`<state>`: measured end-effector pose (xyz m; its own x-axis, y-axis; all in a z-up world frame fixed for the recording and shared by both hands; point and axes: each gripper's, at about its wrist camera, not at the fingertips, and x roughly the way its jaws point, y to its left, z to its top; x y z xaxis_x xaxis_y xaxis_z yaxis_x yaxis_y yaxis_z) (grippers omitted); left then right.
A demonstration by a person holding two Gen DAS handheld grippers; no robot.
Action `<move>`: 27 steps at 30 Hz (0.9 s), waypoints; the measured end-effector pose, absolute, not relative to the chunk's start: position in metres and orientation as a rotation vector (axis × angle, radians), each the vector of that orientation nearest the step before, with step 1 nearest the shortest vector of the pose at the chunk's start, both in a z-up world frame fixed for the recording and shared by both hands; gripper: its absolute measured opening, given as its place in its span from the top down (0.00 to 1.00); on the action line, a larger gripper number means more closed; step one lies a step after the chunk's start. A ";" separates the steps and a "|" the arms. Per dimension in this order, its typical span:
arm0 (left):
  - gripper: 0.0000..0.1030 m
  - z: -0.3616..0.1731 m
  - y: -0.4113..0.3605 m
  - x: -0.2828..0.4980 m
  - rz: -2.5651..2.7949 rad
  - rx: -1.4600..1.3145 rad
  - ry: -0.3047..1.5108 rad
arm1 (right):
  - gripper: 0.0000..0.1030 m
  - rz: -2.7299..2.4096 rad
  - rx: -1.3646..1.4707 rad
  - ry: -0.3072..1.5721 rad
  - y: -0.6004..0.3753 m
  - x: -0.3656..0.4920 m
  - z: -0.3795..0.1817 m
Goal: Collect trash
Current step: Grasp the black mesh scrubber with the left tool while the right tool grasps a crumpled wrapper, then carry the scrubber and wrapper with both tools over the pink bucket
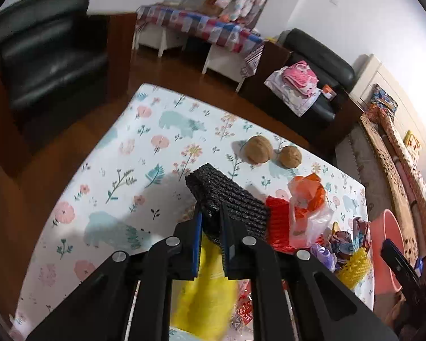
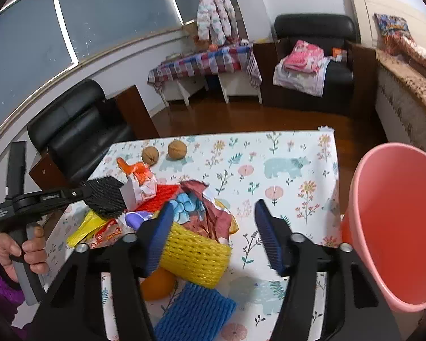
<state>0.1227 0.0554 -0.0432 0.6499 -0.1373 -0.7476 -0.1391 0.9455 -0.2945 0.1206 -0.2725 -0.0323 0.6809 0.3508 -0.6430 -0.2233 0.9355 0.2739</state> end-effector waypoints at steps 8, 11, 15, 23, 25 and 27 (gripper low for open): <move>0.90 -0.020 0.047 0.106 -0.052 -0.285 0.786 | 0.73 0.351 0.208 0.857 -0.267 0.142 -0.046; 0.90 -0.011 0.044 0.098 -0.070 -0.273 0.763 | 0.92 0.353 0.227 0.876 -0.268 0.143 -0.047; 0.90 -0.001 0.042 0.088 -0.080 -0.268 0.738 | 0.94 0.353 0.236 0.818 -0.271 0.129 -0.033; 0.90 0.026 0.041 0.066 -0.102 -0.278 0.667 | 0.94 0.312 0.272 0.681 -0.286 0.098 0.007; 0.90 0.032 0.040 0.061 -0.117 -0.276 0.653 | 0.94 0.306 0.282 0.655 -0.289 0.092 0.014; 0.90 0.041 0.035 0.055 -0.136 -0.268 0.636 | 0.94 0.301 0.295 0.639 -0.292 0.084 0.018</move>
